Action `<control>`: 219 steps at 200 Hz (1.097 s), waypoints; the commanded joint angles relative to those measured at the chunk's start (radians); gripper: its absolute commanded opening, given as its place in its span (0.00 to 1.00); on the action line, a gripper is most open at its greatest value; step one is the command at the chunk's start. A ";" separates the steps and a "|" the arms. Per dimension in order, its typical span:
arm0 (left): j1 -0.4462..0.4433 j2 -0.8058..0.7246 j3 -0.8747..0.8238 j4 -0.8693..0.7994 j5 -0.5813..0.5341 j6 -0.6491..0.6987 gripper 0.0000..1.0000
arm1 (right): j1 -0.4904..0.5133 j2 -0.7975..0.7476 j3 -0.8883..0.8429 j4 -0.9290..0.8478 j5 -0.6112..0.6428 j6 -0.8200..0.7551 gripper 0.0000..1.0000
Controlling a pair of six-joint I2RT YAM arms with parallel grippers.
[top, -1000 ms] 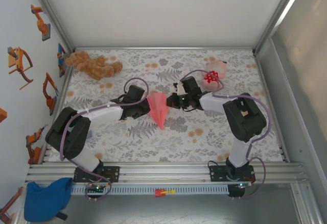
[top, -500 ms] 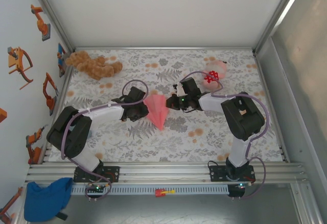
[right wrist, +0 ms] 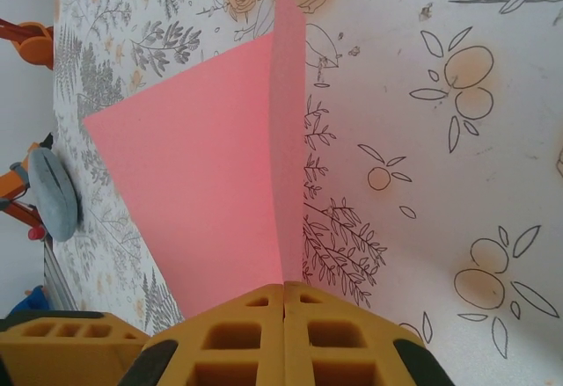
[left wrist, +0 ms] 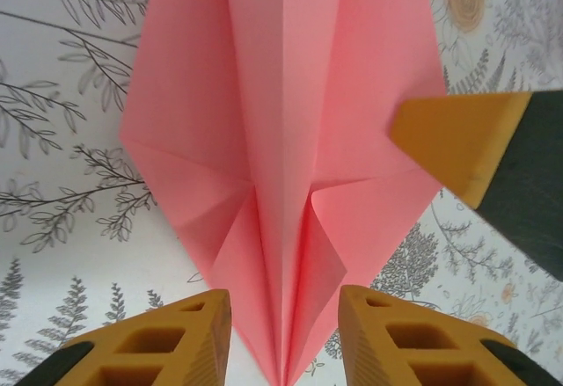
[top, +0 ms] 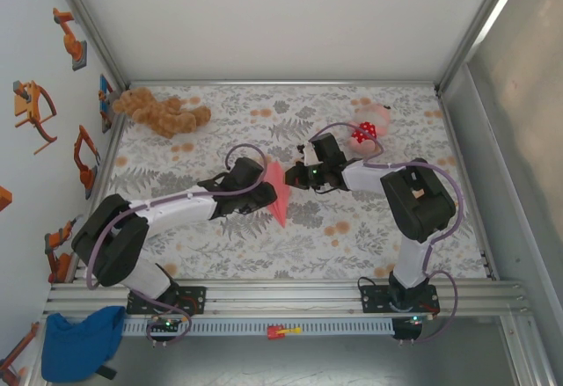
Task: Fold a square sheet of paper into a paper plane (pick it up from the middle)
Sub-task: Turn over a paper plane at the center of the table, then move the paper plane to the center of the table.
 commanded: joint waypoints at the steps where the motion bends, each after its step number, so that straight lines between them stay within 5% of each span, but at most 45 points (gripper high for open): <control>1: -0.005 0.040 0.004 0.029 0.018 -0.017 0.39 | -0.003 0.017 -0.007 0.019 -0.017 0.013 0.00; 57: -0.008 0.082 0.027 0.003 -0.012 0.008 0.57 | -0.003 0.012 -0.016 0.021 -0.014 0.010 0.00; 103: -0.010 0.104 0.029 0.129 0.091 0.036 0.57 | -0.003 0.011 -0.017 0.019 -0.015 0.010 0.00; 219: -0.023 0.103 0.038 0.098 0.058 0.055 0.58 | -0.003 0.013 -0.020 0.018 -0.011 0.008 0.00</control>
